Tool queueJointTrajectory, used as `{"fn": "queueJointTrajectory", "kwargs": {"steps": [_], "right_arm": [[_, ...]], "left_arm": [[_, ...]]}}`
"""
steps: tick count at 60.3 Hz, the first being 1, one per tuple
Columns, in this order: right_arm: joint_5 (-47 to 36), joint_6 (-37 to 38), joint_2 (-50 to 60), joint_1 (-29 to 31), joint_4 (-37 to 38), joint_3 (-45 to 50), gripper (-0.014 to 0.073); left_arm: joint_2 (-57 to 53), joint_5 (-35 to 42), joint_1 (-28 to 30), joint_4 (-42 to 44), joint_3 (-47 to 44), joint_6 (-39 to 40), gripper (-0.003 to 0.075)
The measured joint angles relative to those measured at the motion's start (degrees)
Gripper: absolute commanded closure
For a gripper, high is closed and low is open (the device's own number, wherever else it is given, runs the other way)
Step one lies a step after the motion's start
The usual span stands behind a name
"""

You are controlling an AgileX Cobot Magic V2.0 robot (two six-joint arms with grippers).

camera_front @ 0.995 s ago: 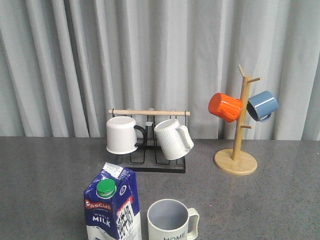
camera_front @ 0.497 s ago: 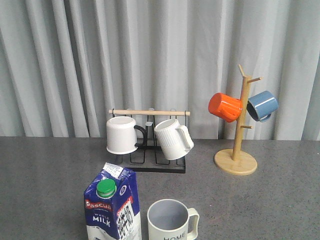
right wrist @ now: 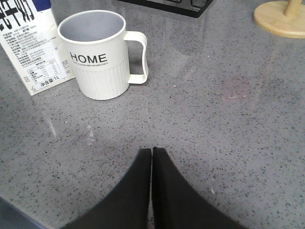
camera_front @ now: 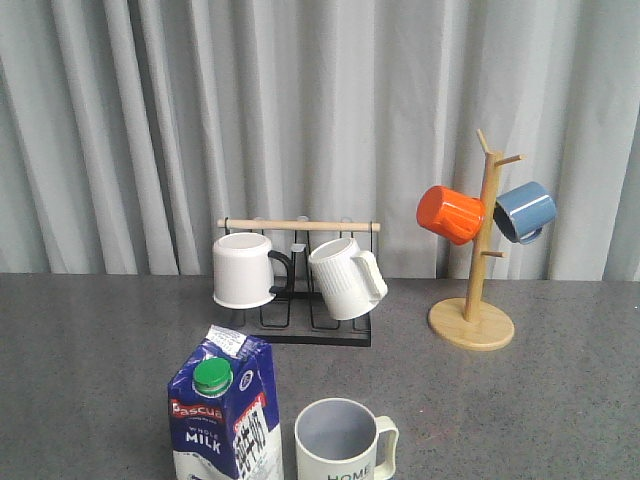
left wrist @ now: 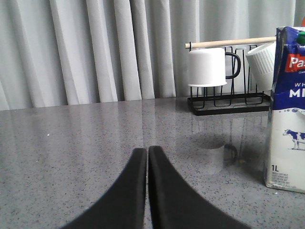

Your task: Place milk next to cup

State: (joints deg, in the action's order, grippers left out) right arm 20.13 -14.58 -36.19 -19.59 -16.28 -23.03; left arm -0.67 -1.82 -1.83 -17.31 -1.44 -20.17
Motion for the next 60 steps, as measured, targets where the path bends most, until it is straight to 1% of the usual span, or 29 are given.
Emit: {"fn": "queueJointTrajectory", "kwargs": {"steps": [26,33,40,51,55,60], "right_arm": [[-0.05,0.0,0.04,0.0,0.25,0.0,0.0599],[-0.09,0.0,1.92,0.16,0.88,0.0,0.0599],[-0.23,0.0,5.47,3.75,2.12,0.0,0.0599],[-0.57,0.0,12.74,10.08,6.9,0.54,0.0599],[-2.65,0.0,15.21,11.34,7.58,2.44,0.0599],[-7.1,0.0,18.8,11.77,7.82,7.73,0.0599]], "left_arm": [[0.0,0.0,0.0,0.0,0.0,0.0,0.0728],[0.0,0.0,0.0,0.0,0.0,0.0,0.0728],[0.0,0.0,0.0,0.0,0.0,0.0,0.0728],[0.0,0.0,0.0,0.0,0.0,0.0,0.0727],[0.0,0.0,0.05,0.0,0.0,0.0,0.0727],[0.0,0.0,0.05,0.0,0.0,0.0,0.0727]]}}
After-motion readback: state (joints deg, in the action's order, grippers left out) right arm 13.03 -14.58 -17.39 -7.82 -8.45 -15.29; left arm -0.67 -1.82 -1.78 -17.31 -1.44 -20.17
